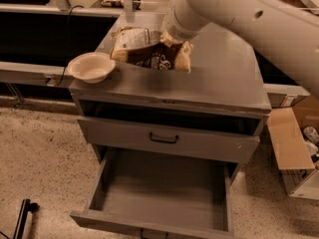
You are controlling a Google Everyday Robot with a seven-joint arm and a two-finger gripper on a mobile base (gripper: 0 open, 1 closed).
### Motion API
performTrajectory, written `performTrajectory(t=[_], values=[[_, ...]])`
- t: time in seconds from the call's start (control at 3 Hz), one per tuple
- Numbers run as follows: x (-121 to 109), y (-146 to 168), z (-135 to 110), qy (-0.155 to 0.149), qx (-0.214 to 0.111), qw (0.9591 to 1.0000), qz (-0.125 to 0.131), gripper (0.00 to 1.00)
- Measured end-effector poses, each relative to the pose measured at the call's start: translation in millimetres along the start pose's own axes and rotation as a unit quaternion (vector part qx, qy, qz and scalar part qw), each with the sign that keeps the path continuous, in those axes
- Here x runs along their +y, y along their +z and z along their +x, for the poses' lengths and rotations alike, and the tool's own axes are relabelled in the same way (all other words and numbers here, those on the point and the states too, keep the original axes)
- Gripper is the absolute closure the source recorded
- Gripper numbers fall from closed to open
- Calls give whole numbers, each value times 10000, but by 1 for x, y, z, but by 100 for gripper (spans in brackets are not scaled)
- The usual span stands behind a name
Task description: Pick brown chip bag from middle drawer and place on counter
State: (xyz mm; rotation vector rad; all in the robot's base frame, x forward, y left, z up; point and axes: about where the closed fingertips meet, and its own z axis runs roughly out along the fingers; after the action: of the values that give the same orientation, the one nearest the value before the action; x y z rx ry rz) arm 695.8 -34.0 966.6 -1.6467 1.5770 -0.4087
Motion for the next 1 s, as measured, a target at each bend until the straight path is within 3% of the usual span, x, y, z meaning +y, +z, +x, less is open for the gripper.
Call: performTrajectory(t=[0.33, 1.0], values=[[9, 30, 37, 192, 540, 9983, 79, 57], [9, 30, 37, 220, 554, 9982, 96, 13]])
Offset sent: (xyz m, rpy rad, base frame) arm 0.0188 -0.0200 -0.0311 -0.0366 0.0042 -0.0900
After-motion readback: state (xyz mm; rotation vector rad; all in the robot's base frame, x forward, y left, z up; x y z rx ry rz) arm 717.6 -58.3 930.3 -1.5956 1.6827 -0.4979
